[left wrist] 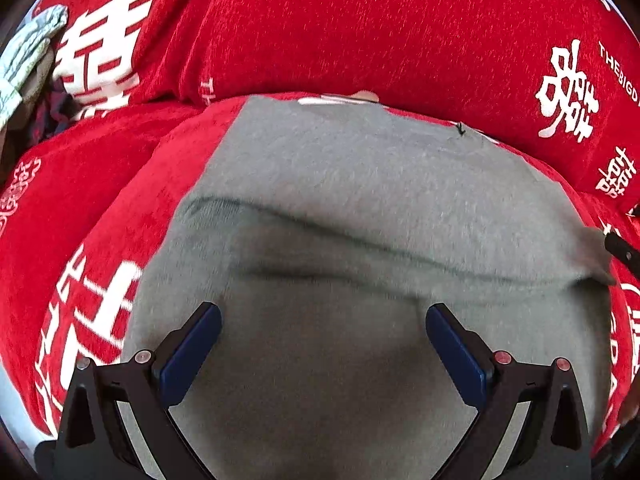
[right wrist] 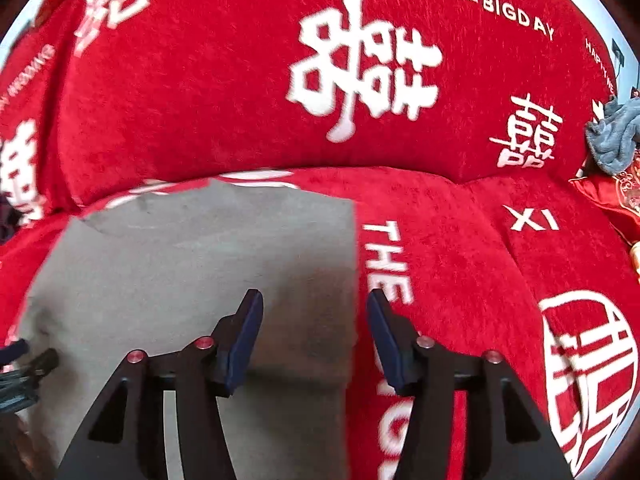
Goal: Fold small clothes
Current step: 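Grasp the sweatshirt hem with both grippers and fold it toward the collar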
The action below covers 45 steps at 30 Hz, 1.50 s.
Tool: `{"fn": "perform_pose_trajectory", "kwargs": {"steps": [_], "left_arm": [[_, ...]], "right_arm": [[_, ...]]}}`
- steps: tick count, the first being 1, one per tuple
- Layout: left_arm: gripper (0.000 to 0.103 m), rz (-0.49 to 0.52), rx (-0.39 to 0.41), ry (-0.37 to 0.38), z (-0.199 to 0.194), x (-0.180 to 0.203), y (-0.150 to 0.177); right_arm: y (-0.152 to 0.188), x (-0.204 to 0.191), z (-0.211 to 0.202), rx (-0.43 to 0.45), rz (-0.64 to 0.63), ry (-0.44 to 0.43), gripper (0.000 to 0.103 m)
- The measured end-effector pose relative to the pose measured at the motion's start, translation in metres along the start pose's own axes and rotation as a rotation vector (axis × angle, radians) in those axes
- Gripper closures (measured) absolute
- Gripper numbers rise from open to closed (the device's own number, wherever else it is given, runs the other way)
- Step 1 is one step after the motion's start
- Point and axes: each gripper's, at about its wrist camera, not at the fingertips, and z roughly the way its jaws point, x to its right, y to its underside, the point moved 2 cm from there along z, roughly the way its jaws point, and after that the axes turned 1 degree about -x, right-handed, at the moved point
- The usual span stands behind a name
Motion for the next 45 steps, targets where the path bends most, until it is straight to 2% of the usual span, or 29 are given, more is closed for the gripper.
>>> {"fn": "perform_pose_trajectory", "kwargs": {"steps": [3, 4, 6, 8, 10, 11, 15, 22, 25, 36, 39, 41, 43, 45], "left_arm": [[0.000, 0.029, -0.006, -0.024, 0.001, 0.005, 0.007], [0.000, 0.064, -0.009, -0.046, 0.001, 0.011, 0.010], [0.000, 0.107, -0.002, -0.041, -0.001, 0.020, 0.012], [0.000, 0.132, -0.022, -0.039, 0.001, 0.026, 0.017], [0.000, 0.130, -0.010, -0.044, -0.002, 0.025, 0.022], [0.000, 0.130, -0.006, -0.039, -0.004, 0.023, 0.026], [0.000, 0.149, 0.027, -0.023, -0.016, 0.020, 0.044], [0.000, 0.158, 0.137, -0.014, -0.041, 0.014, 0.086], [0.000, 0.160, 0.147, -0.002, -0.049, 0.009, 0.101], [0.000, 0.304, 0.014, 0.077, -0.065, -0.001, 0.137], [0.000, 0.322, -0.050, 0.117, -0.073, -0.011, 0.146], [0.000, 0.291, -0.036, 0.105, -0.082, -0.030, 0.153], [0.000, 0.218, -0.031, 0.082, -0.086, -0.057, 0.159], [0.000, 0.131, -0.055, 0.111, -0.083, -0.079, 0.163]], "right_arm": [[0.019, -0.032, -0.013, -0.020, -0.069, -0.075, 0.040], [0.028, -0.045, -0.011, -0.038, -0.097, -0.094, 0.040], [0.046, -0.070, 0.001, -0.099, -0.149, -0.123, 0.040], [0.061, -0.084, 0.012, -0.153, -0.184, -0.108, 0.039], [0.070, -0.093, 0.007, -0.093, -0.216, -0.048, 0.032], [0.073, -0.094, 0.007, -0.098, -0.212, -0.043, 0.032], [0.091, -0.087, -0.006, -0.046, -0.170, -0.064, 0.025], [0.147, -0.082, -0.042, 0.069, -0.217, -0.073, 0.022], [0.163, -0.079, -0.054, 0.089, -0.241, -0.074, 0.022], [0.197, -0.061, -0.078, -0.032, -0.338, -0.111, 0.019], [0.207, -0.056, -0.088, -0.076, -0.359, -0.107, 0.019], [0.214, -0.046, -0.093, -0.135, -0.345, -0.086, 0.019], [0.218, -0.029, -0.101, -0.120, -0.293, -0.050, 0.019], [0.223, -0.009, -0.105, -0.131, -0.214, -0.029, 0.019]]}}
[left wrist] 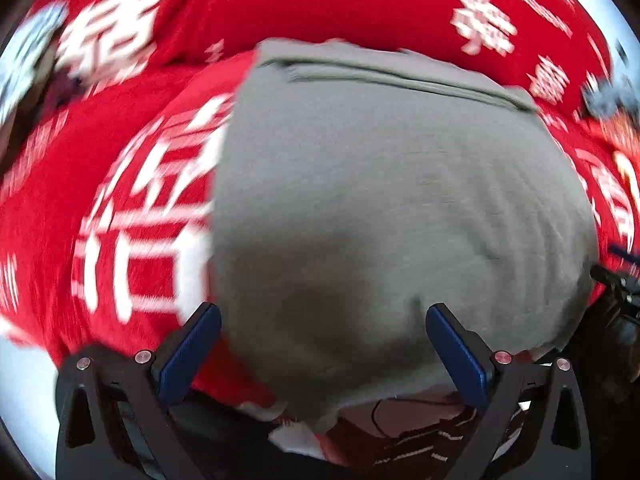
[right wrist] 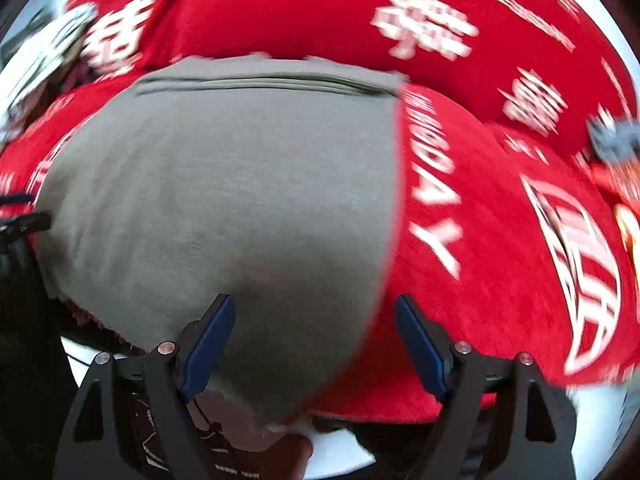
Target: Fold small clothes
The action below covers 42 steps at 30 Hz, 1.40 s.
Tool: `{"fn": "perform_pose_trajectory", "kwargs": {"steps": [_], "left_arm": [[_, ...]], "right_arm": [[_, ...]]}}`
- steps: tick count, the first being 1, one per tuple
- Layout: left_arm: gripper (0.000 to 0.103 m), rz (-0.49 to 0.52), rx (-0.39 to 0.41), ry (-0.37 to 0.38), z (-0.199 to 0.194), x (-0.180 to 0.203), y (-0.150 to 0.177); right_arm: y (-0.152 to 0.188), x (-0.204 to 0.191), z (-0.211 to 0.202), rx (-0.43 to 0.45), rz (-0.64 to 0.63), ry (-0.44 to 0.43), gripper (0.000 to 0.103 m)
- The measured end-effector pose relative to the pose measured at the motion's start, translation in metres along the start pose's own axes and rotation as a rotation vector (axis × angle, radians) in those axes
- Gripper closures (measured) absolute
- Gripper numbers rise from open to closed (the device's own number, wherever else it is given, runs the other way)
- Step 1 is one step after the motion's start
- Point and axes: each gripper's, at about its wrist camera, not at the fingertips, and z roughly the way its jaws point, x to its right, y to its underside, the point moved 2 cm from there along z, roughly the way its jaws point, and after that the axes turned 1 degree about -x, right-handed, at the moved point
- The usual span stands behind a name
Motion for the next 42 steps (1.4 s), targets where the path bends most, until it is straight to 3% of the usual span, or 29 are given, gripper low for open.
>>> {"fn": "perform_pose_trajectory", "kwargs": {"steps": [4, 6, 10, 13, 15, 17, 18, 20, 22, 25, 29, 33, 37, 41, 42], "left_arm": [[0.000, -0.158, -0.115, 0.087, 0.023, -0.025, 0.009], [0.000, -0.143, -0.107, 0.070, 0.024, -0.019, 0.010], [0.000, -0.017, -0.113, 0.041, 0.025, 0.012, 0.012], [0.017, 0.042, -0.094, -0.010, 0.023, 0.033, 0.013], [0.037, 0.047, -0.074, -0.005, 0.016, 0.037, 0.011], [0.077, 0.039, -0.061, 0.018, 0.007, 0.039, 0.009], [0.084, 0.038, -0.059, 0.020, 0.005, 0.039, 0.008], [0.088, 0.015, -0.051, 0.044, 0.000, 0.037, 0.002], [0.088, 0.003, -0.023, 0.077, -0.009, 0.033, -0.005], [0.088, 0.000, 0.038, 0.113, -0.022, 0.034, -0.019], [0.088, 0.012, 0.111, 0.124, -0.029, 0.033, -0.052], [0.088, -0.004, 0.157, 0.139, -0.025, 0.029, -0.089], [0.088, -0.036, 0.135, 0.155, 0.004, 0.023, -0.115], [0.084, -0.037, 0.057, 0.136, 0.035, 0.018, -0.115], [0.084, -0.044, 0.076, 0.153, 0.034, 0.015, -0.112]], "right_arm": [[0.010, 0.015, 0.014, -0.100, 0.143, -0.058, 0.019], [0.011, 0.005, 0.022, -0.128, 0.133, -0.061, 0.014], [0.009, -0.028, 0.025, -0.114, -0.017, -0.023, 0.015], [0.010, -0.041, 0.023, -0.100, -0.093, 0.009, 0.031], [0.008, -0.042, 0.016, -0.071, -0.100, -0.010, 0.065], [0.006, -0.039, 0.011, -0.059, -0.089, -0.033, 0.084], [0.003, -0.036, 0.010, -0.062, -0.071, -0.056, 0.088], [-0.001, -0.028, 0.008, -0.060, -0.005, -0.134, 0.090], [-0.009, -0.018, -0.003, -0.022, 0.047, -0.228, 0.090], [-0.026, -0.009, -0.025, 0.064, 0.067, -0.288, 0.091], [-0.054, -0.002, -0.045, 0.169, 0.084, -0.298, 0.091], [-0.086, 0.004, -0.038, 0.228, 0.120, -0.276, 0.091], [-0.109, 0.012, -0.006, 0.224, 0.153, -0.264, 0.091], [-0.117, 0.018, 0.035, 0.144, 0.186, -0.248, 0.086], [-0.116, 0.019, 0.045, 0.108, 0.203, -0.251, 0.085]]}}
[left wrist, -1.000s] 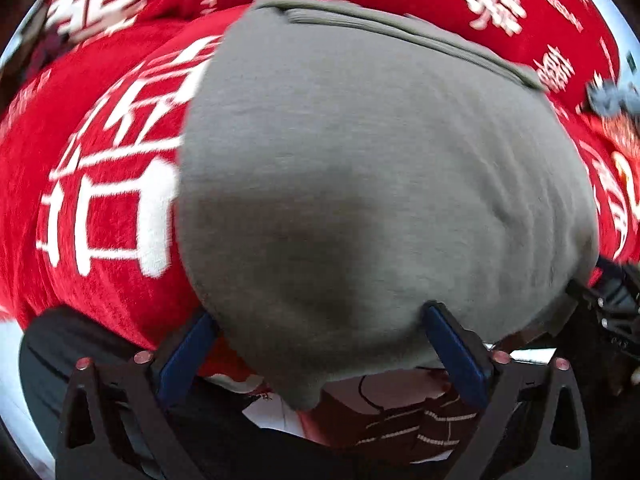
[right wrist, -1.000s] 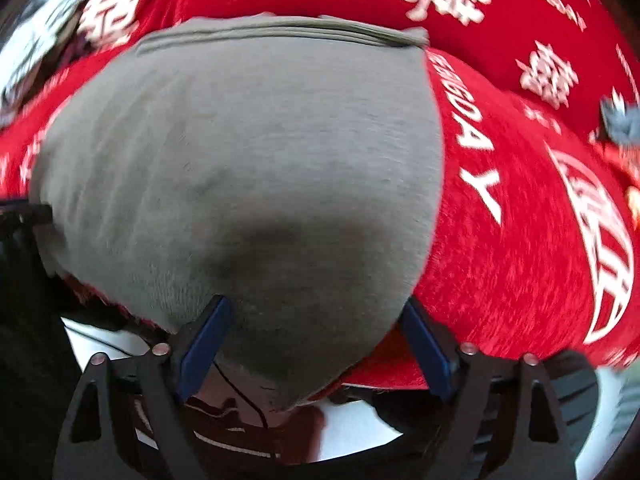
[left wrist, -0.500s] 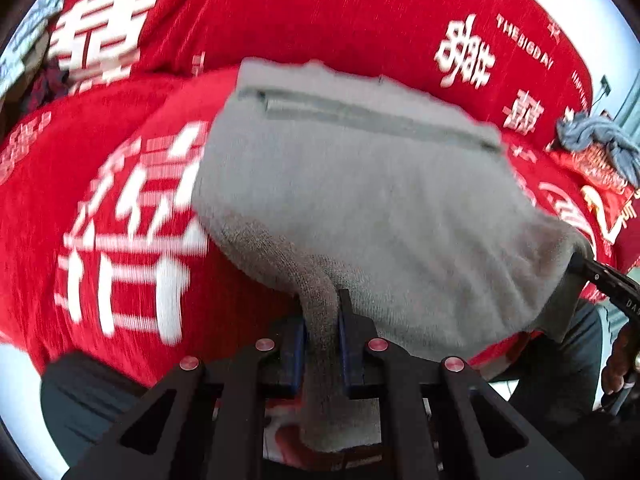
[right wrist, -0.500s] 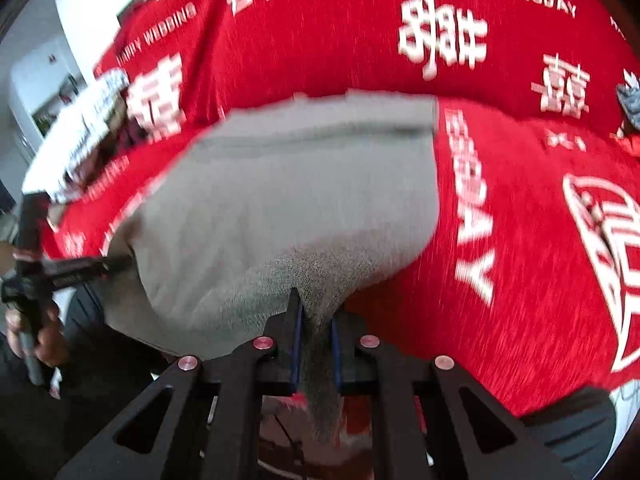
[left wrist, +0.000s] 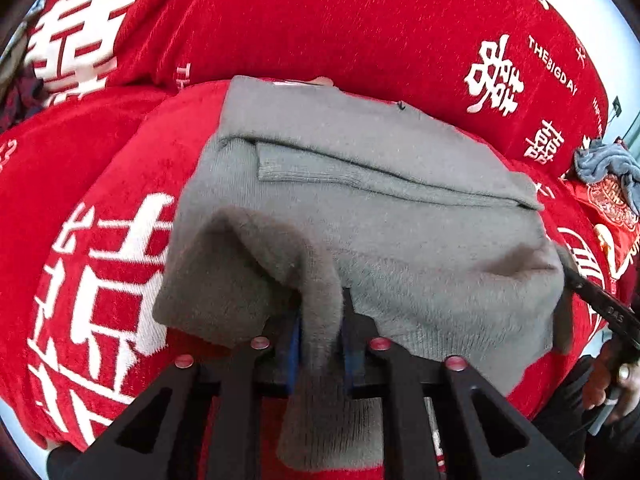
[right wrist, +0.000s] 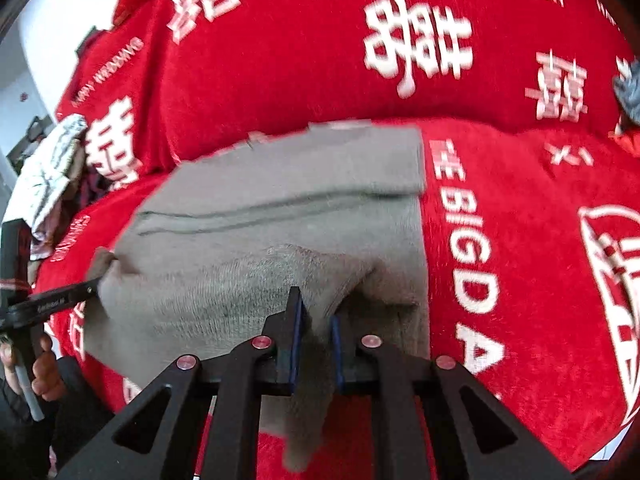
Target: Fold small clothes
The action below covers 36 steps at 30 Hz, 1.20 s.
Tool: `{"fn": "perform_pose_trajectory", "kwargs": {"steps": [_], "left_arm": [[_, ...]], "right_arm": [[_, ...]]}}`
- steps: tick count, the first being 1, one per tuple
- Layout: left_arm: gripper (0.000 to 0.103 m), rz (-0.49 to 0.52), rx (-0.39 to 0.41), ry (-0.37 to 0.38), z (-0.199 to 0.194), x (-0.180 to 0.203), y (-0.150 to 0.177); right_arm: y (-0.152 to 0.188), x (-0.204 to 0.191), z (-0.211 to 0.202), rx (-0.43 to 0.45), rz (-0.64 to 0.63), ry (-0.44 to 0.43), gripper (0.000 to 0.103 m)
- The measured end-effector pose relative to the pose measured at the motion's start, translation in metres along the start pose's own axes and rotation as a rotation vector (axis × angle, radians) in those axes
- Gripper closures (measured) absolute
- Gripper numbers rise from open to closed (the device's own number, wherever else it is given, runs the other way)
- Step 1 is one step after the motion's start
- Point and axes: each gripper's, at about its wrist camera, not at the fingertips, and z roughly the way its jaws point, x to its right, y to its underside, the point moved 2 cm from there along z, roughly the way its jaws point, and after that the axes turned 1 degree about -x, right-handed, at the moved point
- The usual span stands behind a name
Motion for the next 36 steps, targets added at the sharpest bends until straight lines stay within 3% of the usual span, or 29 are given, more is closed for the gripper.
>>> {"fn": "perform_pose_trajectory", "kwargs": {"steps": [1, 4, 6, 8, 12, 15, 22, 24, 25, 26, 27, 28, 29, 30, 32, 36], "left_arm": [[0.077, -0.012, 0.005, 0.020, -0.005, -0.002, 0.003], [0.003, -0.049, 0.016, 0.110, -0.024, -0.006, 0.016], [0.000, -0.082, 0.093, 0.090, -0.042, -0.009, 0.025], [0.000, -0.082, 0.088, 0.107, -0.049, -0.012, 0.038], [0.000, -0.100, 0.015, 0.119, -0.039, -0.012, 0.055], [0.000, -0.089, 0.011, 0.116, -0.031, -0.005, 0.054], [0.000, -0.125, -0.002, 0.151, -0.021, 0.008, 0.051], [0.003, -0.146, -0.003, 0.146, -0.017, 0.008, 0.049], [0.013, -0.150, 0.011, 0.137, -0.017, 0.007, 0.047], [0.036, -0.150, 0.012, 0.138, -0.017, 0.007, 0.046], [0.049, -0.156, -0.001, 0.139, -0.015, 0.006, 0.044], [0.074, -0.163, -0.016, 0.138, -0.013, 0.005, 0.043], [0.087, -0.171, -0.031, 0.135, -0.010, 0.004, 0.042], [0.087, -0.182, -0.041, 0.137, -0.008, 0.002, 0.041], [0.090, -0.183, -0.031, 0.125, -0.013, 0.002, 0.041], [0.090, -0.130, 0.033, 0.095, -0.034, 0.011, 0.042]], "right_arm": [[0.001, 0.003, 0.005, -0.025, 0.023, -0.002, 0.084], [0.008, 0.010, -0.003, -0.020, 0.072, -0.045, 0.066], [0.017, 0.012, -0.019, 0.008, 0.071, -0.045, 0.036], [0.032, 0.015, -0.037, 0.056, 0.059, -0.014, 0.032], [0.060, 0.022, -0.048, 0.025, 0.049, 0.009, 0.032], [0.068, 0.023, -0.048, 0.009, 0.041, 0.012, 0.032], [0.055, 0.019, -0.044, 0.045, 0.057, -0.067, 0.032], [0.051, 0.017, -0.029, 0.004, 0.069, -0.085, 0.032], [0.050, 0.018, -0.022, -0.016, 0.081, -0.093, 0.034], [0.050, 0.018, -0.015, -0.034, 0.097, -0.112, 0.041], [0.049, 0.017, -0.009, -0.048, 0.110, -0.134, 0.044], [0.048, 0.015, -0.008, -0.037, 0.103, -0.136, 0.048], [0.047, 0.012, -0.007, -0.036, 0.083, -0.143, 0.071], [0.046, 0.007, -0.002, -0.068, 0.059, -0.163, 0.090], [0.048, 0.001, 0.001, -0.091, 0.037, -0.160, 0.093], [0.043, -0.011, -0.022, -0.022, -0.013, -0.174, 0.095]]}}
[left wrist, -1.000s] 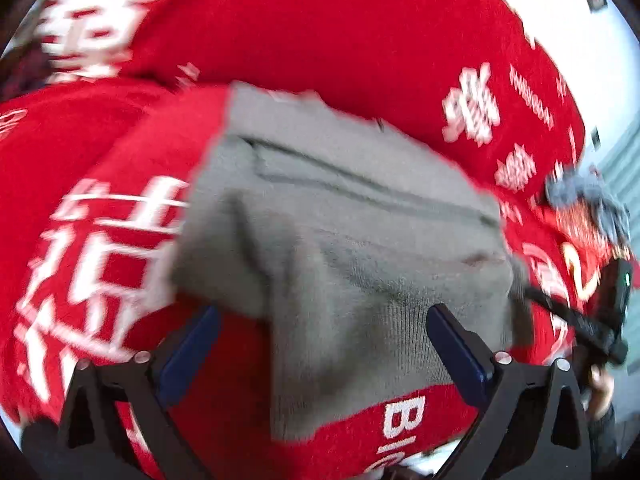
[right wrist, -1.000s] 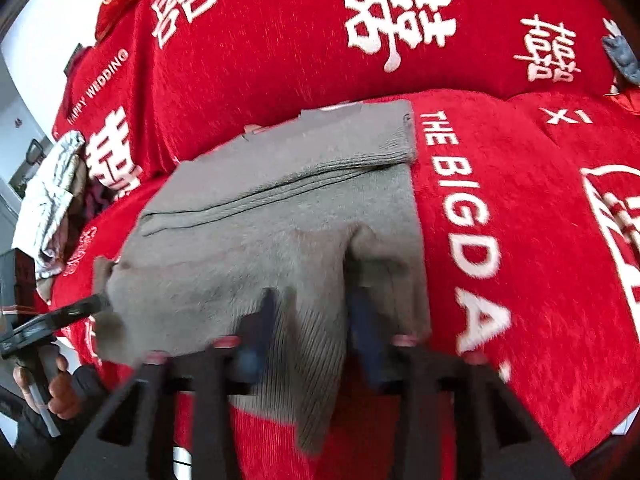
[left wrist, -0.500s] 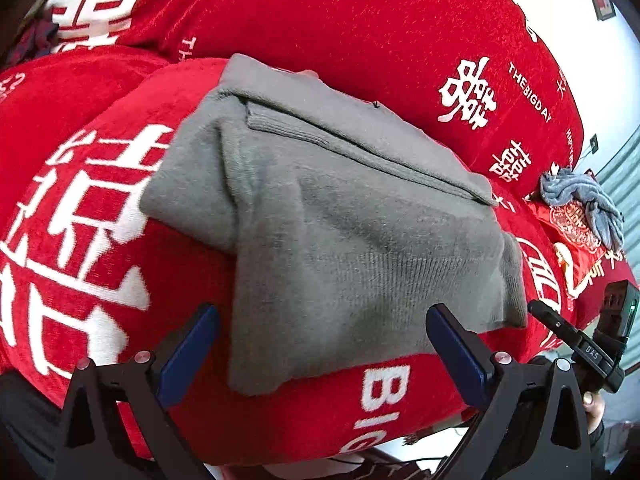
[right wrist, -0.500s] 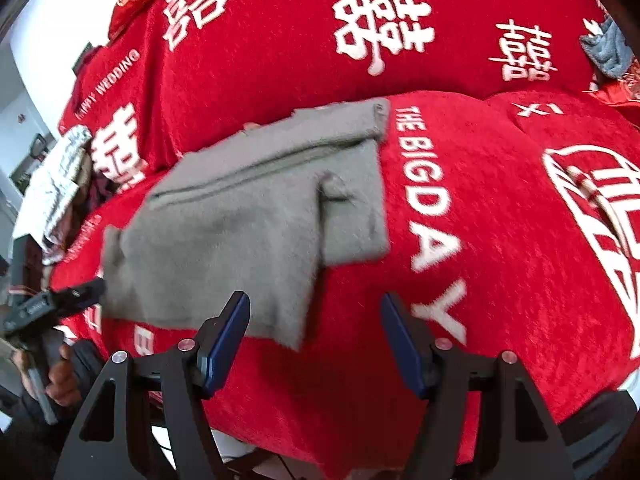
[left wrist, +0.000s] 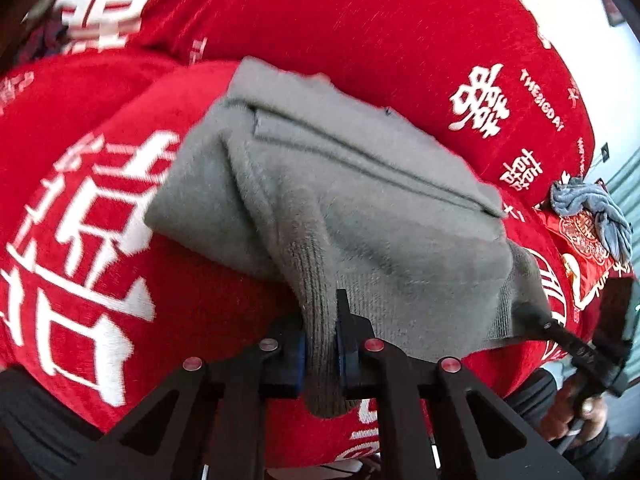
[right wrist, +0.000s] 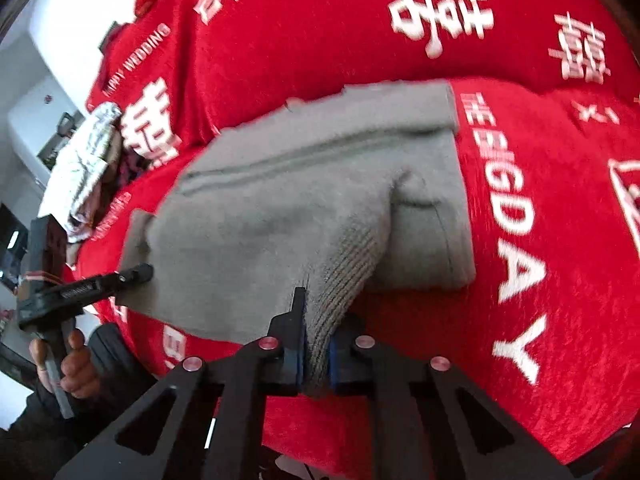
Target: Fold small clothes
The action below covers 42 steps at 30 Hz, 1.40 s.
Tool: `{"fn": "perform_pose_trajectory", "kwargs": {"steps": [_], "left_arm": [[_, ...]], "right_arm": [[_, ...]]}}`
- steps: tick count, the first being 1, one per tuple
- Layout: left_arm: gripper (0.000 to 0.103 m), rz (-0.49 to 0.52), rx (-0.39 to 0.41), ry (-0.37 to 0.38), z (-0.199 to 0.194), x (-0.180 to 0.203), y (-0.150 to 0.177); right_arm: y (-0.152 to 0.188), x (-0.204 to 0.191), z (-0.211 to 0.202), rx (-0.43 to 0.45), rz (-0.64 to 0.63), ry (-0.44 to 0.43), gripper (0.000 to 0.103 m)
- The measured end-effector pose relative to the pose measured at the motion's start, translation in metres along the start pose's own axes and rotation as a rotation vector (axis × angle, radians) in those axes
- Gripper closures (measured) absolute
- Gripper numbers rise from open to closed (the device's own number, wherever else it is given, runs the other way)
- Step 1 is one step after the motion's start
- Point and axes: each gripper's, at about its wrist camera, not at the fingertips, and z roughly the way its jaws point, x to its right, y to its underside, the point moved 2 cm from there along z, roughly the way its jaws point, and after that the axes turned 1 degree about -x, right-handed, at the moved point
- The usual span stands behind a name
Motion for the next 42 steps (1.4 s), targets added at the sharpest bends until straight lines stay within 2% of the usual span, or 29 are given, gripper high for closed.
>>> {"fn": "perform_pose_trajectory", "kwargs": {"steps": [7, 14, 21, 28, 42], "left_arm": [[0.090, -0.026, 0.115, 0.058, -0.039, 0.004, -0.018], [0.090, 0.024, 0.192, 0.043, -0.063, 0.022, -0.053], [0.090, 0.031, 0.198, -0.003, -0.062, 0.028, -0.079], [0.090, 0.030, 0.207, -0.017, -0.060, 0.033, -0.096], [0.090, 0.038, 0.172, -0.058, -0.030, 0.032, -0.130]], "right_arm": [[-0.019, -0.014, -0.046, 0.123, 0.003, -0.054, 0.095], [-0.056, -0.030, -0.074, 0.226, 0.001, -0.061, 0.095], [-0.078, -0.032, -0.073, 0.236, 0.001, -0.036, 0.095], [-0.097, -0.027, -0.069, 0.242, 0.011, -0.021, 0.095], [-0.136, -0.012, -0.033, 0.198, 0.029, 0.024, 0.095]]}}
